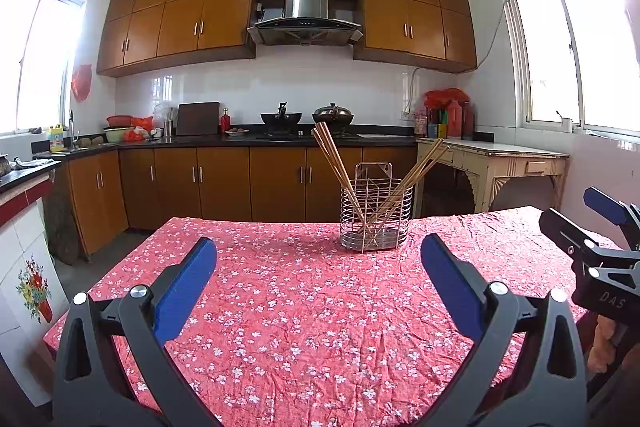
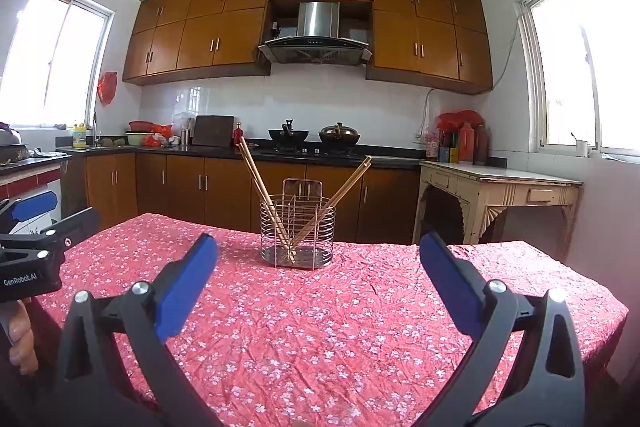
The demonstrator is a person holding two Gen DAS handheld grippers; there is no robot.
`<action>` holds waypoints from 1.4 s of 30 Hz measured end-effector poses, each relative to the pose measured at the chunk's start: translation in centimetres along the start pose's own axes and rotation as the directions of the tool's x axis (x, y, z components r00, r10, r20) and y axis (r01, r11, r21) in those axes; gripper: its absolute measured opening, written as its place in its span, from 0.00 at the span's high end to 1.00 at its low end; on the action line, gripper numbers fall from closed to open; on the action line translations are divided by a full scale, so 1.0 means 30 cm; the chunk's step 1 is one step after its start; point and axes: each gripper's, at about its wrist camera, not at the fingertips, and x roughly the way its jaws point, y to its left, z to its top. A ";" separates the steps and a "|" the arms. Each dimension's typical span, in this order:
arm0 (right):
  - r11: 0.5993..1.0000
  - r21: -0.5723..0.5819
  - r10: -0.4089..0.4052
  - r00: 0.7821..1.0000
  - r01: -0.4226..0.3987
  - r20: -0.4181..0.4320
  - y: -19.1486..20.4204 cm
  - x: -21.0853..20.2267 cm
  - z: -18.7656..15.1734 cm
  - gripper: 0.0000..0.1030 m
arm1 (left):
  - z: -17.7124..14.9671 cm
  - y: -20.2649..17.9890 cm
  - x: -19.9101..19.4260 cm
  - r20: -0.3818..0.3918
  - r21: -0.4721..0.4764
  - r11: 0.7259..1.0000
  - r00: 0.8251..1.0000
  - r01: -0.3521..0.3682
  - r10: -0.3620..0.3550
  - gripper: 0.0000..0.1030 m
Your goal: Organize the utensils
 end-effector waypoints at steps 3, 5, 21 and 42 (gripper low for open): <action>1.000 0.005 0.003 1.000 -0.003 0.002 -0.002 -0.004 0.002 0.04 | 0.002 -0.005 -0.004 0.004 0.002 1.000 1.000 0.005 -0.005 0.02; 1.000 0.007 0.002 1.000 -0.002 0.005 -0.004 -0.006 0.004 0.04 | 0.005 -0.005 -0.004 0.005 0.000 1.000 1.000 0.007 -0.007 0.02; 1.000 0.009 0.008 1.000 -0.008 0.001 -0.012 -0.014 0.000 0.04 | 0.010 -0.012 -0.003 0.006 0.009 1.000 1.000 -0.009 0.009 0.02; 1.000 0.005 0.012 1.000 -0.012 -0.015 -0.013 -0.004 0.000 0.04 | 0.004 -0.023 0.005 0.000 0.013 1.000 1.000 -0.019 0.019 0.02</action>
